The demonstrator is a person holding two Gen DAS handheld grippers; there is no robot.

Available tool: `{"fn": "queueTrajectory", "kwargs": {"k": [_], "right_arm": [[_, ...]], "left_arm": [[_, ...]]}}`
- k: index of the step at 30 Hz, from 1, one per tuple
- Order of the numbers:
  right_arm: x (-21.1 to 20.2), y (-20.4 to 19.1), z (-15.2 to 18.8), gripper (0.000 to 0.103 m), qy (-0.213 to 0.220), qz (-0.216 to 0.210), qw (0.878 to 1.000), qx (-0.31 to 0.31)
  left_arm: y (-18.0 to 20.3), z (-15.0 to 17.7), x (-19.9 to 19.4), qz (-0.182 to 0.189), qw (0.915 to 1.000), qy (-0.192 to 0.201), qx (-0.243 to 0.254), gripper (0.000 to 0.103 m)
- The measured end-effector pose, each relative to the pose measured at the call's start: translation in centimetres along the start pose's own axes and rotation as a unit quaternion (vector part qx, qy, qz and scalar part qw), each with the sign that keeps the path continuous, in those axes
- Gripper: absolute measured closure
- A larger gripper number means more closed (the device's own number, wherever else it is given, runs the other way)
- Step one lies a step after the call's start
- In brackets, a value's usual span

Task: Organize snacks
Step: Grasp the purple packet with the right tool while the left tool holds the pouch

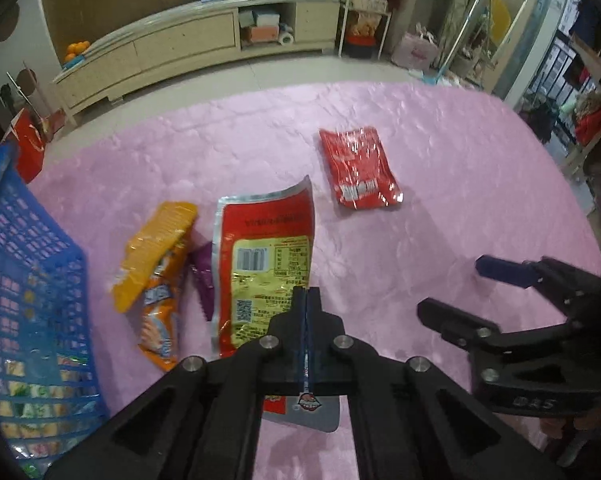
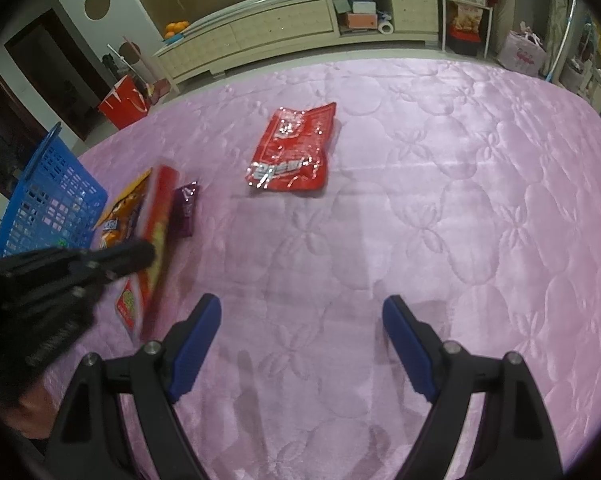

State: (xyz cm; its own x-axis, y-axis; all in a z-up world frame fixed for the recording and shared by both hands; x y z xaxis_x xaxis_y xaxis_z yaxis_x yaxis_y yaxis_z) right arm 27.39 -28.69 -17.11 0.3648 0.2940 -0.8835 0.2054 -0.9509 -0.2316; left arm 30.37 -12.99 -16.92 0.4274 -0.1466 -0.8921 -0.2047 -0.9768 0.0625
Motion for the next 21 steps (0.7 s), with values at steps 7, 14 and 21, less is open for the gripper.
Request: {"fn": "queueTrajectory", "kwargs": {"k": [7, 14, 21], "right_arm": [[0.1, -1.4, -0.5, 0.017, 0.005, -0.009, 1.0, -0.018], [0.9, -3.8, -1.9, 0.017, 0.011, -0.009, 0.998, -0.058], [2.9, -6.0, -4.6, 0.017, 0.0, -0.008, 0.996, -0.093]], "left_arm": [[-1.5, 0.8, -1.6, -0.032, 0.9991, 0.027, -0.002, 0.103], [-4.3, 1.6, -1.8, -0.027, 0.9985, 0.03, -0.038, 0.103], [-5.1, 1.9, -2.0, -0.008, 0.9976, 0.035, -0.059, 0.103]]}}
Point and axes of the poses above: each gripper's, at about its wrist camera, not at the fingertips, and x roughly the way its jaws point, y to its right, z to its underside, the point moved 2 cm from there along x, roughly the way its jaws point, and after that the axes turned 3 degrees about -y, right-handed, at the moved point
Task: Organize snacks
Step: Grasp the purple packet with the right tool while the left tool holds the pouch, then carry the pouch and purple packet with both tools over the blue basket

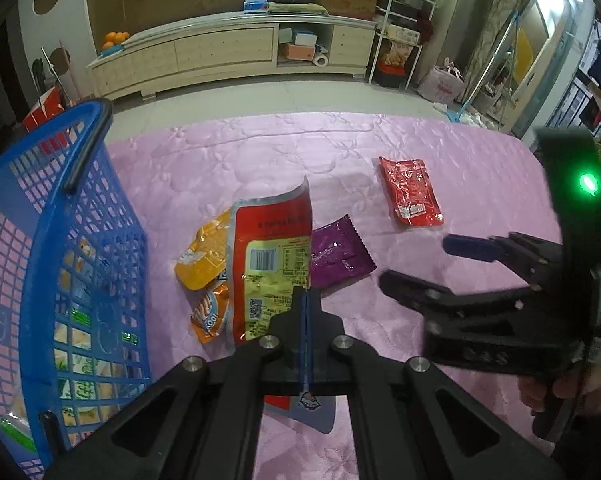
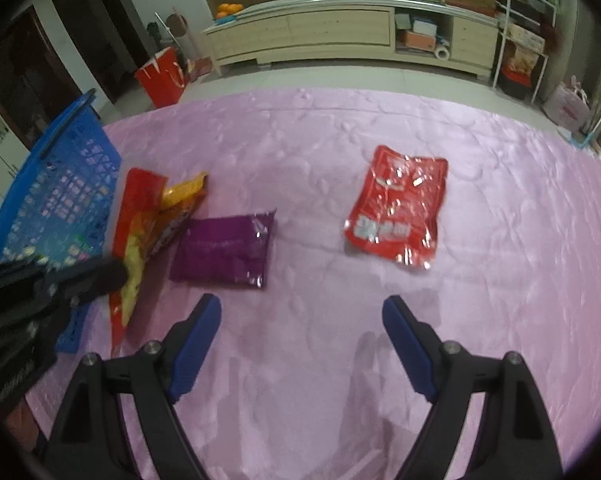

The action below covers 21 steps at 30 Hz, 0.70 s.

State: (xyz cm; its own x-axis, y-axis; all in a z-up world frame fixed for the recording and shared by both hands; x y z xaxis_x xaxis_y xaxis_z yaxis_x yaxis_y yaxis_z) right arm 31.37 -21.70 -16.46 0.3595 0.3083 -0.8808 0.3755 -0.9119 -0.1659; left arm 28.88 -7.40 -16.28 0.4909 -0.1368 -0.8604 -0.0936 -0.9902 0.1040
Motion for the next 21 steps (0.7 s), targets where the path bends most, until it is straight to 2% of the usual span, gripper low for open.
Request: {"fn": "queueTrajectory", "kwargs": {"k": [3, 4, 6, 9, 11, 12, 13, 14, 15, 18, 21], "right_arm": [[0.8, -0.5, -1.0, 0.019, -0.003, -0.019, 1.0, 0.008], [1.2, -0.8, -1.4, 0.023, -0.004, -0.017, 1.0, 0.003], [1.8, -1.4, -1.8, 0.04, -0.013, -0.012, 1.0, -0.006], [2.9, -2.2, -2.3, 0.045, -0.031, -0.01, 0.999, -0.013], [3.4, -2.4, -2.4, 0.059, -0.038, -0.015, 0.999, -0.016], [3.4, -2.6, -2.4, 0.07, -0.031, -0.009, 0.999, -0.021], [3.5, -2.7, -2.4, 0.073, -0.033, -0.009, 0.999, -0.025], [3.5, -2.7, -2.4, 0.081, -0.032, -0.014, 0.999, -0.022], [3.5, -2.6, -2.3, 0.092, -0.033, -0.018, 0.999, -0.017], [3.3, -2.5, -1.8, 0.099, -0.035, -0.004, 0.999, -0.019], [2.1, -2.3, -1.2, 0.1, -0.019, 0.01, 1.0, -0.022]], "left_arm": [[-0.2, -0.2, 0.2, 0.001, 1.0, -0.001, -0.003, 0.103], [-0.2, -0.3, 0.4, 0.001, 1.0, -0.001, -0.003, 0.103], [-0.3, -0.4, 0.4, 0.0, 1.0, -0.002, -0.004, 0.103], [-0.6, -0.6, 0.9, 0.0, 1.0, -0.004, -0.009, 0.103], [-0.8, -0.6, 1.1, 0.003, 0.9999, -0.006, -0.013, 0.103], [-0.9, -0.5, 1.2, 0.004, 0.9999, -0.007, -0.014, 0.103], [-0.9, -0.4, 1.0, 0.004, 0.9999, -0.007, -0.013, 0.103], [-0.9, -0.3, 1.0, 0.005, 0.9999, -0.007, -0.011, 0.103], [-0.8, -0.3, 0.9, 0.006, 0.9999, -0.007, -0.008, 0.103], [-0.8, -0.1, 0.7, 0.009, 0.9999, -0.005, -0.01, 0.103], [-0.9, 0.2, 0.3, 0.015, 0.9998, -0.002, -0.013, 0.103]]}}
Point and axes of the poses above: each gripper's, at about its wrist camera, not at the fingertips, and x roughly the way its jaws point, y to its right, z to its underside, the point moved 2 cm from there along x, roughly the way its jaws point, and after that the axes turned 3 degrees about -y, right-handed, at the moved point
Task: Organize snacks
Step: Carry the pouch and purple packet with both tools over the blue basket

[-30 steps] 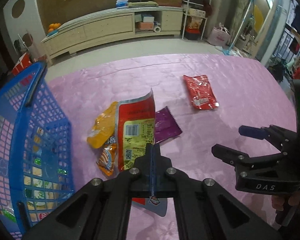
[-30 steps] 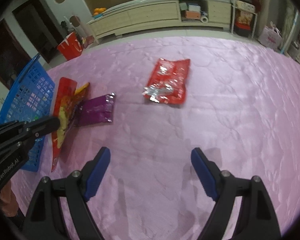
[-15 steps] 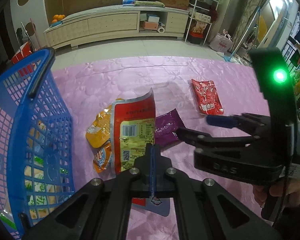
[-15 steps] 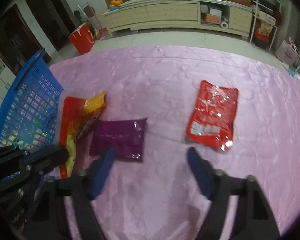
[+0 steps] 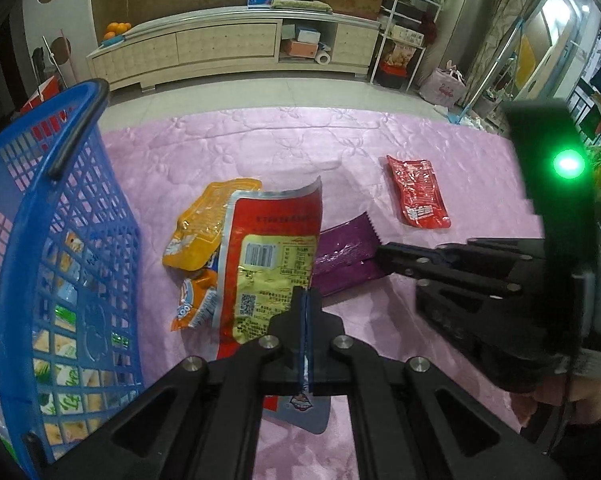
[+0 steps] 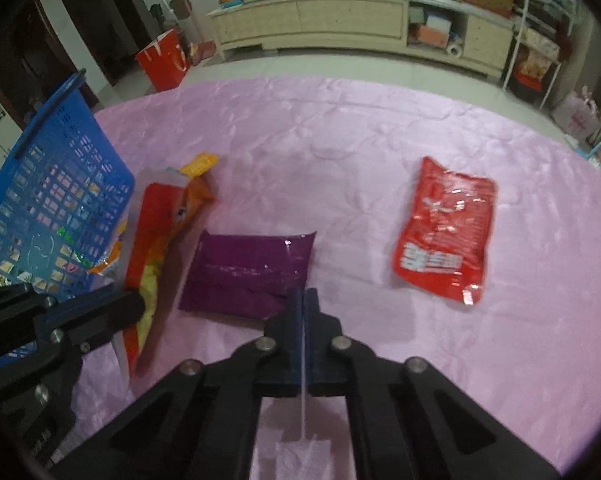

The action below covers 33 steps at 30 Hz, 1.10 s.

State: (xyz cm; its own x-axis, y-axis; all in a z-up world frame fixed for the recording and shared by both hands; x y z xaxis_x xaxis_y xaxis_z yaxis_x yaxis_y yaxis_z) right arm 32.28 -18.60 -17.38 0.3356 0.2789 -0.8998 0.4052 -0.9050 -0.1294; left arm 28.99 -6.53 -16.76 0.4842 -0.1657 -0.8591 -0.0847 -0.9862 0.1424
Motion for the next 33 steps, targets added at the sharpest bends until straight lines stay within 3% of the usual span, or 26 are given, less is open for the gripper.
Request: {"fn": "queueTrajectory", "kwargs": {"k": [7, 19, 28, 33], "right_arm": [[-4.8, -0.2, 0.9, 0.101, 0.046, 0.008, 0.999, -0.008], [-13.8, -2.9, 2.9, 0.101, 0.101, 0.053, 0.993, -0.022], [-18.6, -7.3, 3.7, 0.101, 0.14, 0.064, 0.987, -0.041], [-20.2, -9.9, 3.6, 0.101, 0.156, 0.054, 0.985, -0.049]], "left_arm": [[0.4, 0.7, -2.3, 0.014, 0.9998, 0.016, -0.003, 0.103], [0.2, 1.8, -11.3, 0.039, 0.9965, 0.074, 0.003, 0.103], [-1.3, 3.2, -18.0, 0.034, 0.9927, 0.114, 0.02, 0.103], [-4.0, 3.7, -21.2, 0.033, 0.9905, 0.133, 0.012, 0.103]]}}
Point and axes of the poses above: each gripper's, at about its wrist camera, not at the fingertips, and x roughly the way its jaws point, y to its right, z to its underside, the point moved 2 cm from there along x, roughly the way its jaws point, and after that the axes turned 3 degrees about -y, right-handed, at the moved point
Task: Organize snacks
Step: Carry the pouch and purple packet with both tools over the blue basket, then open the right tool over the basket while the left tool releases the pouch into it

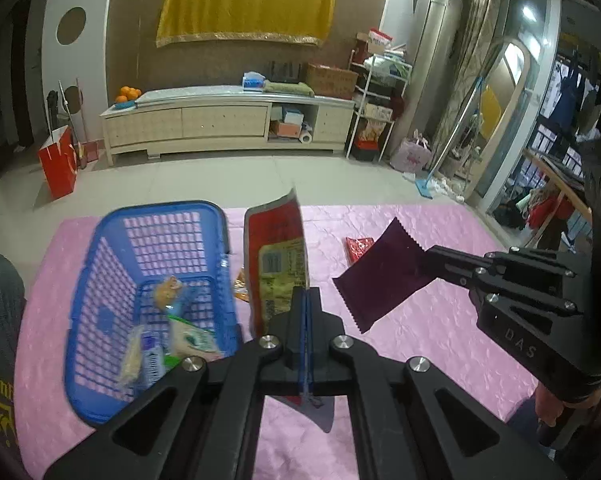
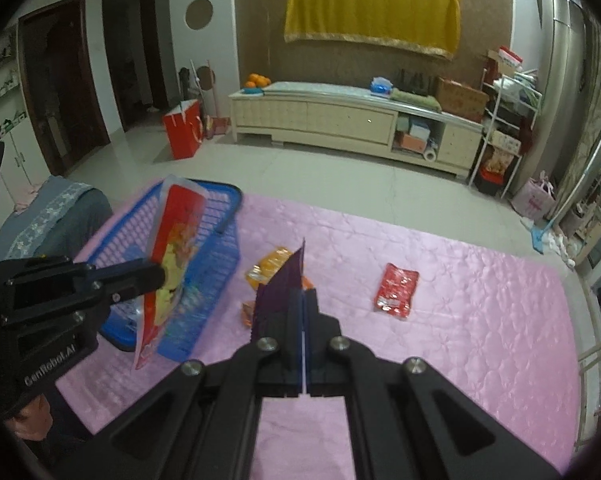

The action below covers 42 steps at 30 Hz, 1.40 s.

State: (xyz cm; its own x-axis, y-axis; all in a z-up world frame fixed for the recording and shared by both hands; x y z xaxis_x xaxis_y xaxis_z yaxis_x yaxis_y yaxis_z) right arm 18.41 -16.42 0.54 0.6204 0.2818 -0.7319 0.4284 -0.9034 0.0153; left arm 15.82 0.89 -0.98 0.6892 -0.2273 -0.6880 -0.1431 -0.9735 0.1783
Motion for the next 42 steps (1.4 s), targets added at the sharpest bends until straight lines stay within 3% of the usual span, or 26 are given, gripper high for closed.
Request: {"fn": "queueTrajectory", "kwargs": {"k": [8, 20, 35, 42], "right_arm": [[-0.1, -4.1, -1.6, 0.101, 0.017, -0.023, 0.999, -0.018], [3.8, -10.0, -3.4, 0.101, 0.004, -0.059, 0.997, -0.052], [9.3, -12.5, -2.5, 0.101, -0.06, -0.071, 0.994, -0.053], [9.1, -12.6, -2.1, 0.098, -0.064, -0.061, 0.995, -0.046]], "left_arm": [[-4.7, -0.1, -3.1, -0.032, 0.9994, 0.013, -0.008, 0.103], [-10.2, 0.8, -4.2, -0.061, 0.9974, 0.008, -0.038, 0.103], [-11.2, 2.0, -2.4, -0.058, 0.9969, -0.013, -0.051, 0.103], [-10.3, 2.5, -3.1, -0.057, 0.9972, -0.016, -0.045, 0.103]]}}
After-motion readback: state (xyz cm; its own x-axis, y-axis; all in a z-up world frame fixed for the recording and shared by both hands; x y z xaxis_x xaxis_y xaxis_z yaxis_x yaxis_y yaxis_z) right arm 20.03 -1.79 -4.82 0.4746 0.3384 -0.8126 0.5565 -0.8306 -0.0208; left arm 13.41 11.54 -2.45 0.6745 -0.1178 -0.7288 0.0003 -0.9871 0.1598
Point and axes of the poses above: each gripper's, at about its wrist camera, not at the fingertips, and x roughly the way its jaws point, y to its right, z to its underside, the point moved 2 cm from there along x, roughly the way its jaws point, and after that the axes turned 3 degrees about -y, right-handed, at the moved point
